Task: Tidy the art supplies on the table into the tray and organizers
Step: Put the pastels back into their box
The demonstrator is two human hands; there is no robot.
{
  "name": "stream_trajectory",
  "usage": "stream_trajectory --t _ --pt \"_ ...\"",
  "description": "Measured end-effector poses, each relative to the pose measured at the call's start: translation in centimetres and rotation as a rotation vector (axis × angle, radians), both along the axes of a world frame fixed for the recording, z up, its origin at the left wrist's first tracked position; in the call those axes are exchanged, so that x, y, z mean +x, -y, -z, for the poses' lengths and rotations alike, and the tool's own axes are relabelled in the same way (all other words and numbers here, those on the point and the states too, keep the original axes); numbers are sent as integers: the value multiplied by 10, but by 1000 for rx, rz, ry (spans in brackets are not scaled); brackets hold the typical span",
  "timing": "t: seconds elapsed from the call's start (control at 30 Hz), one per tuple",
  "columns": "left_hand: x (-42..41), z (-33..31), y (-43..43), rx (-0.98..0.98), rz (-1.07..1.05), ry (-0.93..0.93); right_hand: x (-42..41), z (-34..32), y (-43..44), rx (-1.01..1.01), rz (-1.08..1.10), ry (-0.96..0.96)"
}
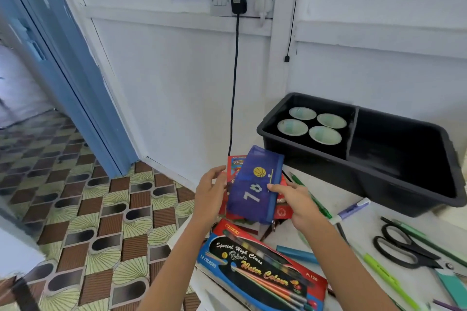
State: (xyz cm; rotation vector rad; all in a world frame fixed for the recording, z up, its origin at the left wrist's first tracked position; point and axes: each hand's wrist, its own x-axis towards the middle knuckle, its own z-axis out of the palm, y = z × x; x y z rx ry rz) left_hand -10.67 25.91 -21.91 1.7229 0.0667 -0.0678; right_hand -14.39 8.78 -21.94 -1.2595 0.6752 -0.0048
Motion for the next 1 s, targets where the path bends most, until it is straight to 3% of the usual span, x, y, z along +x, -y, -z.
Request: stream_trajectory --t 0.1,0.27,0.4,0.6,0.8,1.0 --pt "4 4 -1 164 -1 24 -9 -4 15 55 7 -39" --pt "7 9 12 726 176 73 -36 -4 47 6 31 -24" --pt "11 12 27 996 318 -93 -54 -1 61 -58 39 -62" --pt "11 11 35 1140 401 -194 -74 -5 73 -68 27 -78" --pt "19 2 33 1068 185 -65 -78 -10 72 -27 12 -76" --pt "43 -16 -13 1030 68 -48 -56 -15 40 29 -27 -74"
